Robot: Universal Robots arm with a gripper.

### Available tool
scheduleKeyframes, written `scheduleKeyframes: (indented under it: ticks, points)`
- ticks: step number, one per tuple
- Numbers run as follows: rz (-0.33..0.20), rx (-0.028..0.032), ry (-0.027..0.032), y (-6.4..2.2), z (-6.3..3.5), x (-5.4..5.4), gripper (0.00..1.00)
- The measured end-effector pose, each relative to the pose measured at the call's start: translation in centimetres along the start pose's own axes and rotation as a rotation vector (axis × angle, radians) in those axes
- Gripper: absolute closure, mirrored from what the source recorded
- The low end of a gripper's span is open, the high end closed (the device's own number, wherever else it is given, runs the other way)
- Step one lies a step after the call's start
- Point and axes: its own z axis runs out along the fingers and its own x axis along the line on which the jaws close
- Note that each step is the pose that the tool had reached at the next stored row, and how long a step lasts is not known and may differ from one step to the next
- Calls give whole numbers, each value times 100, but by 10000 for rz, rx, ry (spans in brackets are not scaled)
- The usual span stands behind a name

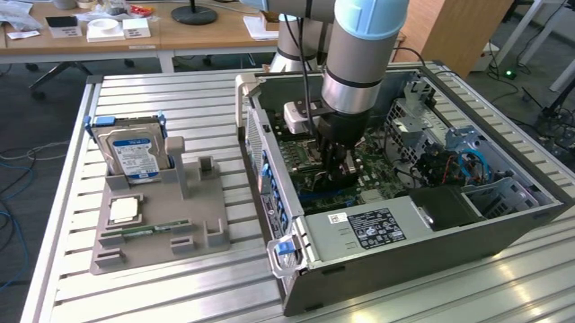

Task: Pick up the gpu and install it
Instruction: 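Insert the gpu into the slot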

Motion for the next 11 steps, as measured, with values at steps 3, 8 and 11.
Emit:
scheduleKeyframes:
  ticks: [3,8,11]
  points:
    - [7,0,-2,4,0,-2,74]
    - [79,0,2,8,0,-3,74]
    - [158,-1,7,9,0,-3,74]
